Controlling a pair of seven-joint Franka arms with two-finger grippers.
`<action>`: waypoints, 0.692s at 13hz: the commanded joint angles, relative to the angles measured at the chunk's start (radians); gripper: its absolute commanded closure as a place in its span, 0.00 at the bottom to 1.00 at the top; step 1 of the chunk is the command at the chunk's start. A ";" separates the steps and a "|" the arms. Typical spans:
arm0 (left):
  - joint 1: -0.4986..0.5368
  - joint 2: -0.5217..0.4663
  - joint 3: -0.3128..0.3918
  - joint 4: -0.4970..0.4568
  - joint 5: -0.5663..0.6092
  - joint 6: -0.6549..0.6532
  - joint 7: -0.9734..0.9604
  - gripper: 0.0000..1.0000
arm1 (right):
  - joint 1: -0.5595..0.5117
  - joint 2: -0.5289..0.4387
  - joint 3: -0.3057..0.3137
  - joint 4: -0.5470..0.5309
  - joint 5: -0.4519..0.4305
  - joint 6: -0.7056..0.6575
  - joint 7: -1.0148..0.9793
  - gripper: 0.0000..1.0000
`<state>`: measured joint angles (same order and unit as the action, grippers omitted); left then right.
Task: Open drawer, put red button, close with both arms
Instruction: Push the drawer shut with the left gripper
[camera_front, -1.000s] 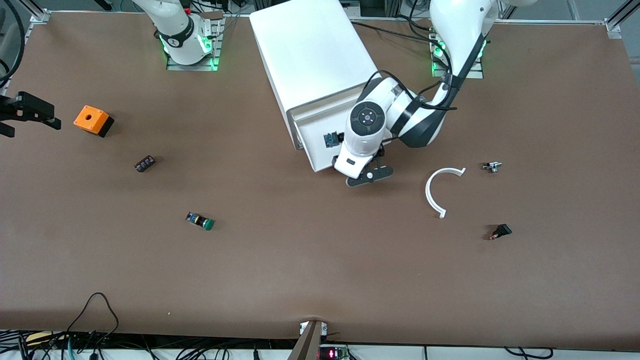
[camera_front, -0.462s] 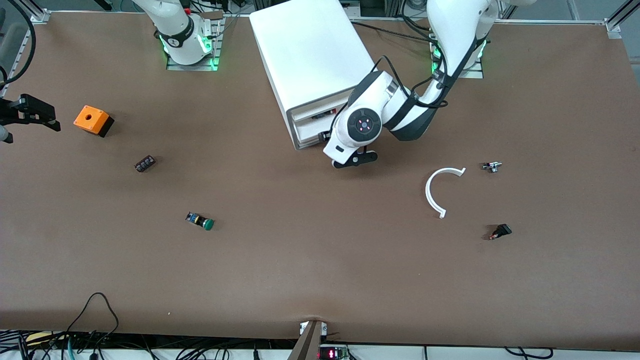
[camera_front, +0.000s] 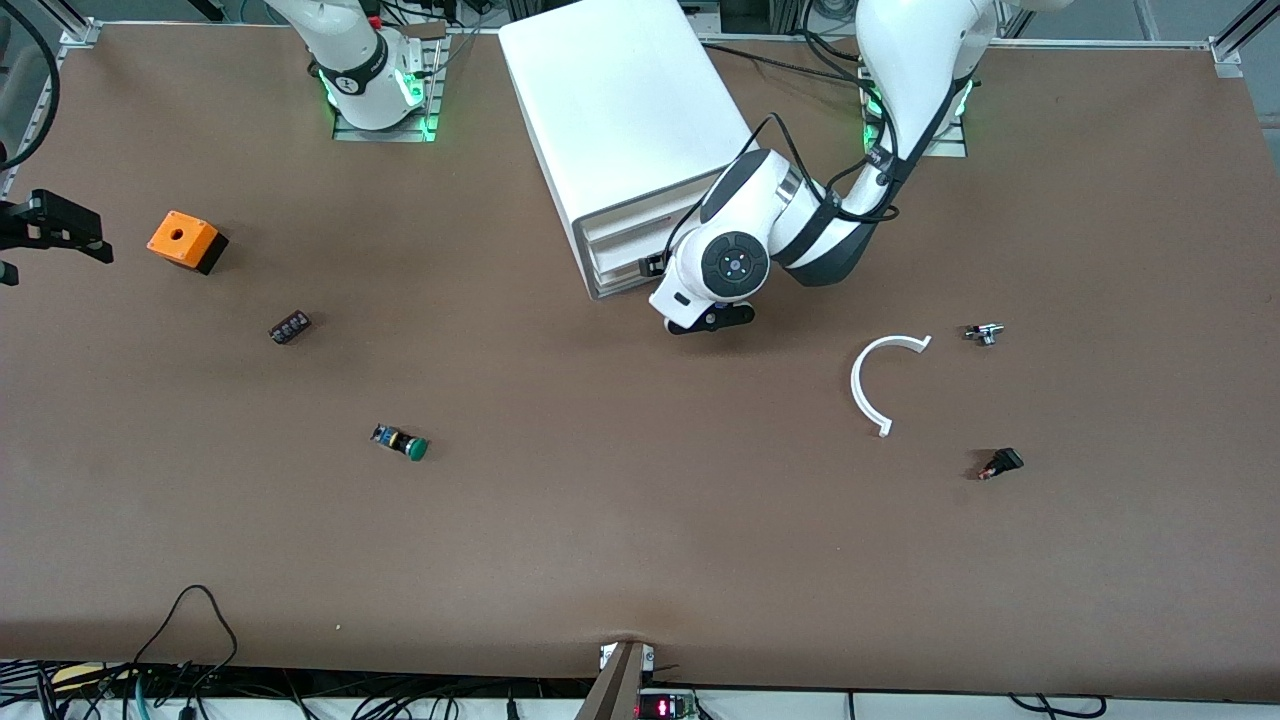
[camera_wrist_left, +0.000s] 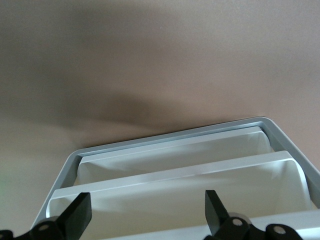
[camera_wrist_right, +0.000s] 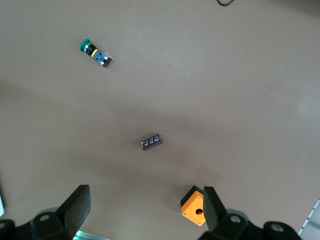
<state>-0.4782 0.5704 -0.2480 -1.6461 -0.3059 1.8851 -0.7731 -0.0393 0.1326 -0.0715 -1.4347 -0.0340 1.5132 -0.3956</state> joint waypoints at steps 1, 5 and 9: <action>0.004 -0.007 -0.010 0.002 -0.033 -0.021 0.025 0.00 | -0.013 -0.028 -0.010 -0.010 0.022 -0.024 -0.017 0.00; 0.001 -0.009 -0.010 0.002 -0.033 -0.049 0.026 0.00 | -0.013 -0.033 -0.010 -0.010 0.022 -0.025 -0.012 0.00; 0.029 -0.038 0.009 0.095 0.083 -0.050 0.021 0.00 | -0.011 -0.031 -0.004 -0.015 0.022 -0.033 -0.012 0.00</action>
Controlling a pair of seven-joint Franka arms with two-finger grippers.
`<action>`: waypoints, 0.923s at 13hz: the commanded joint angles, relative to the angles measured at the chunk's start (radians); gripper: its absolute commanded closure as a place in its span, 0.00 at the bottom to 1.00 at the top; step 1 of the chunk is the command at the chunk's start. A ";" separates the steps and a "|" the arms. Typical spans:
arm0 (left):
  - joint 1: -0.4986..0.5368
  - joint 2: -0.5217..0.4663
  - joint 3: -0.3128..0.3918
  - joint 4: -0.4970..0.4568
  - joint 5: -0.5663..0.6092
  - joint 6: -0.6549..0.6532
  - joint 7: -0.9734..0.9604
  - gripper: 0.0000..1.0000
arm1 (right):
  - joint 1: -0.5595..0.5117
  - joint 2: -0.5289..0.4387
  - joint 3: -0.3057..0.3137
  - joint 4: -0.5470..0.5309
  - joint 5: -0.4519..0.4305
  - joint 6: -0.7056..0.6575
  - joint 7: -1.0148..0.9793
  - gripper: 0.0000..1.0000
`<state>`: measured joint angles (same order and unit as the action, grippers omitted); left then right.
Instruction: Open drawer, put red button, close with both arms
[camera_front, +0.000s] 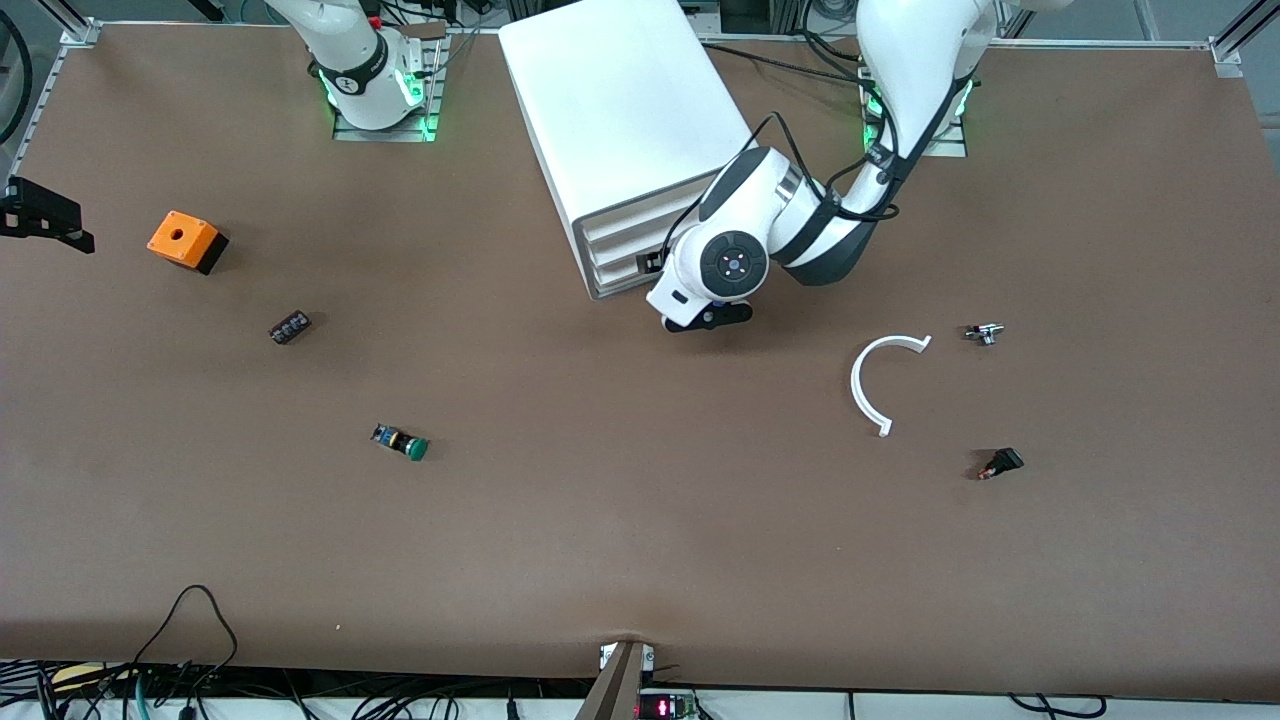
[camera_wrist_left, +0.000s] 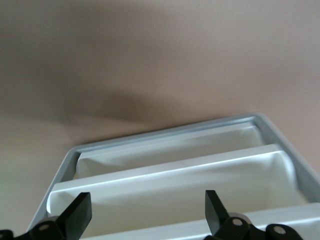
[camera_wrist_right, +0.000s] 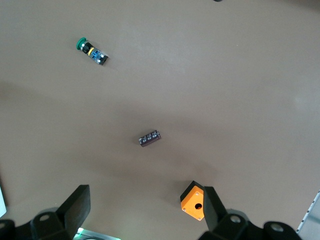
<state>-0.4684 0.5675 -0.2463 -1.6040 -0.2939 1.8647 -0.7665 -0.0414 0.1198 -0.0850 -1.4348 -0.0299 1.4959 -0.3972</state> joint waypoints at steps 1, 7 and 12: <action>0.034 -0.047 0.005 0.073 0.156 -0.032 0.015 0.00 | -0.011 -0.022 0.016 -0.025 0.018 -0.011 -0.011 0.00; 0.158 -0.130 0.005 0.120 0.366 -0.071 0.207 0.00 | -0.014 -0.135 0.010 -0.191 0.019 0.106 -0.025 0.00; 0.355 -0.227 -0.001 0.170 0.361 -0.250 0.476 0.00 | -0.012 -0.129 0.010 -0.185 0.019 0.081 -0.017 0.00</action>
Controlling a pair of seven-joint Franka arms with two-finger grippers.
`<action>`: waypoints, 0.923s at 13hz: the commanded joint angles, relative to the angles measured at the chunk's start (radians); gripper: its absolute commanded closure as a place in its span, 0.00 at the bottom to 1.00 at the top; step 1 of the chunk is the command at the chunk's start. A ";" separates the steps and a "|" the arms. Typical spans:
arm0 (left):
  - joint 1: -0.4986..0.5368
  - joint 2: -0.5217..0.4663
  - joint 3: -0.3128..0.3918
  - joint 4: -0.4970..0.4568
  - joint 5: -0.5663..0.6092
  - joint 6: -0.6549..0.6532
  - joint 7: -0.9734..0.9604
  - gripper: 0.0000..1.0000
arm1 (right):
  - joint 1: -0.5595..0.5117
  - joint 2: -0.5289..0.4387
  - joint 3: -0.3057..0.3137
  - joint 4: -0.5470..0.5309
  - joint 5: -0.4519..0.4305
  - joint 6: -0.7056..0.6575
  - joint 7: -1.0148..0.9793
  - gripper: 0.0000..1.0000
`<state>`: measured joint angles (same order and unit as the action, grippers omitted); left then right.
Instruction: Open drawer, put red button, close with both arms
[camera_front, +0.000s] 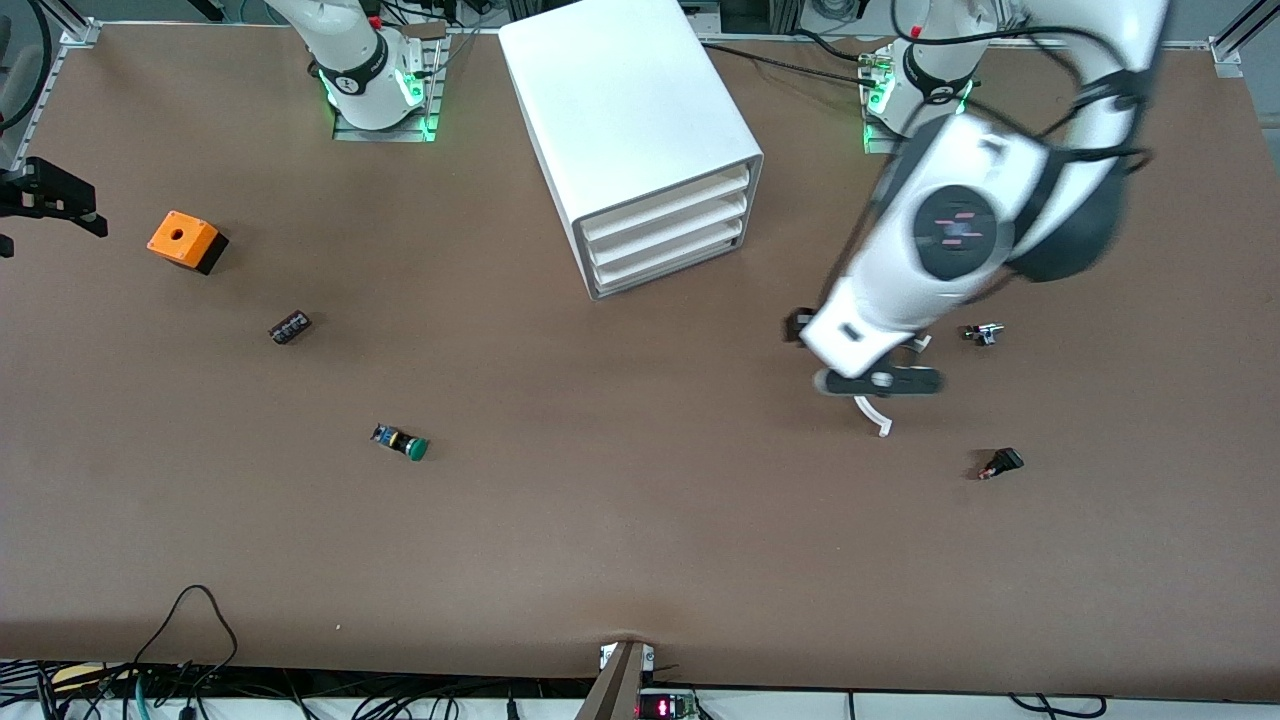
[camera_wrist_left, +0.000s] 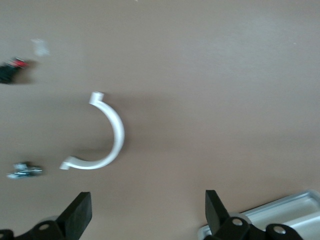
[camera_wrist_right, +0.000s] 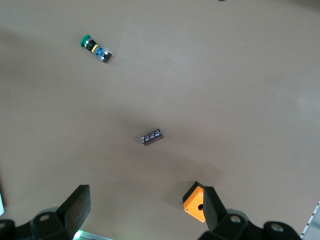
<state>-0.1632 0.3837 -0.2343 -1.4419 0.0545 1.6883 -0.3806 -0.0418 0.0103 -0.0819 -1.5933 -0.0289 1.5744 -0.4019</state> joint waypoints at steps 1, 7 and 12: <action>0.082 -0.061 -0.016 0.017 0.012 -0.094 0.129 0.00 | -0.012 -0.017 0.007 -0.027 0.018 0.001 -0.012 0.00; 0.174 -0.202 0.081 -0.021 -0.050 -0.142 0.424 0.00 | -0.007 -0.015 0.011 -0.028 0.018 -0.016 -0.017 0.00; 0.082 -0.313 0.288 -0.147 -0.067 -0.095 0.463 0.00 | -0.007 -0.015 0.011 -0.027 0.018 -0.014 -0.017 0.00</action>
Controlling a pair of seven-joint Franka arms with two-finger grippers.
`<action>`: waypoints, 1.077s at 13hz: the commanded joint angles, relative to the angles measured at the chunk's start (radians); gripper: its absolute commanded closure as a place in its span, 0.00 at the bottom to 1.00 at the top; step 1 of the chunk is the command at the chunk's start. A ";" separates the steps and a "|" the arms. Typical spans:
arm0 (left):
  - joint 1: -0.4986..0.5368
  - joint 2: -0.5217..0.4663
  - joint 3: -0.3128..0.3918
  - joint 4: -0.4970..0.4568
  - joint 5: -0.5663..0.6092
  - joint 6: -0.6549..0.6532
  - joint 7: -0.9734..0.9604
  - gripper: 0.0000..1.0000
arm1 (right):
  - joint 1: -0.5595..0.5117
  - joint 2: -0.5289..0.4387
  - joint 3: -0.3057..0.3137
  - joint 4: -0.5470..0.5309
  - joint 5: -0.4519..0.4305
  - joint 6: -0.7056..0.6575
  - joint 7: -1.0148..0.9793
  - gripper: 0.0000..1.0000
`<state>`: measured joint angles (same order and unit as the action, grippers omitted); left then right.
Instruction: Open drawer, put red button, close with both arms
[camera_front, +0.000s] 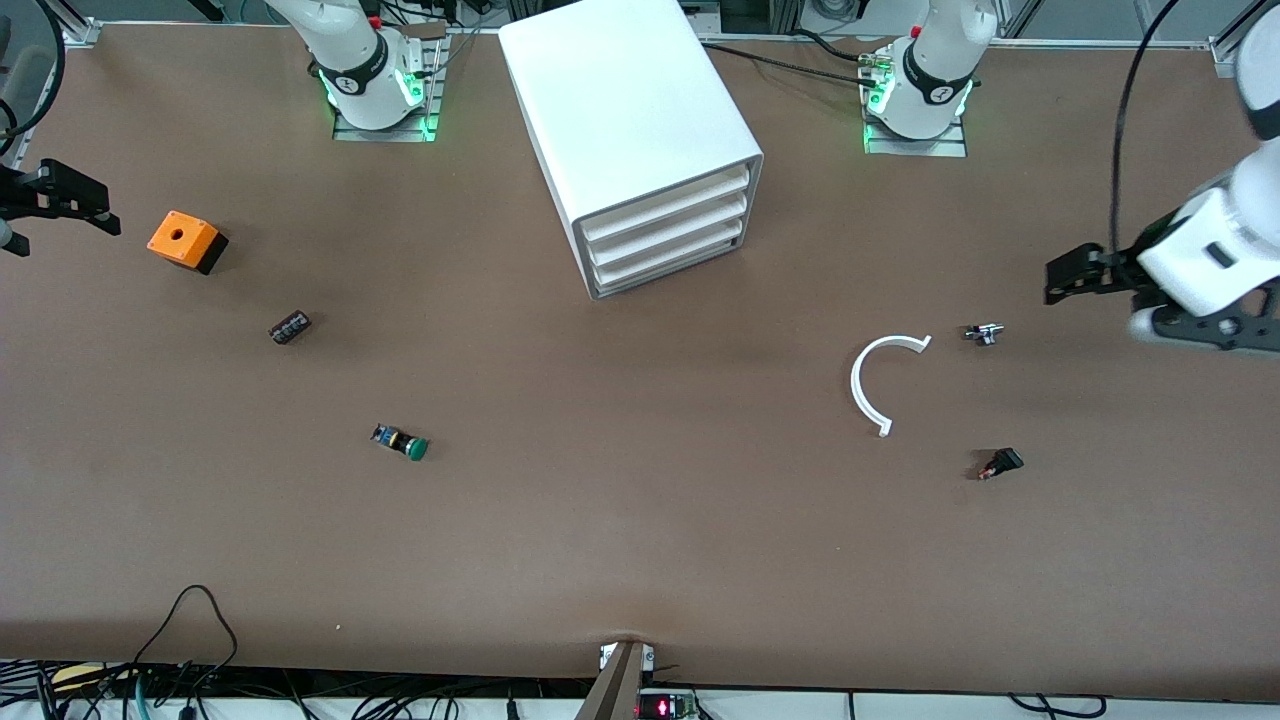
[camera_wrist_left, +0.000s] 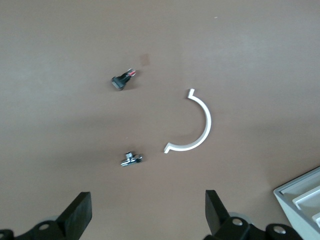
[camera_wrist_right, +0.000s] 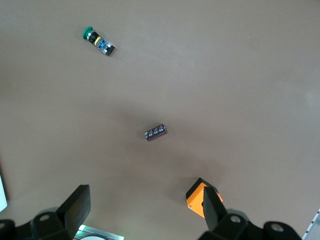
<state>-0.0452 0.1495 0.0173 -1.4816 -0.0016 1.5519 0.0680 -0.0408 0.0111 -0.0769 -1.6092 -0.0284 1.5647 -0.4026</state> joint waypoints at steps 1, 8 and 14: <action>-0.033 -0.123 0.036 -0.150 -0.009 0.087 0.015 0.00 | -0.008 -0.016 0.006 -0.011 0.018 -0.005 -0.016 0.00; -0.039 -0.157 0.020 -0.183 0.006 0.096 0.010 0.00 | -0.008 -0.016 0.006 -0.011 0.018 -0.003 -0.016 0.00; -0.038 -0.157 0.016 -0.183 0.006 0.085 0.012 0.00 | -0.008 -0.014 0.006 -0.011 0.018 -0.003 -0.018 0.00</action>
<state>-0.0809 0.0087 0.0341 -1.6496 -0.0015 1.6331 0.0693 -0.0408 0.0111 -0.0767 -1.6094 -0.0283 1.5647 -0.4034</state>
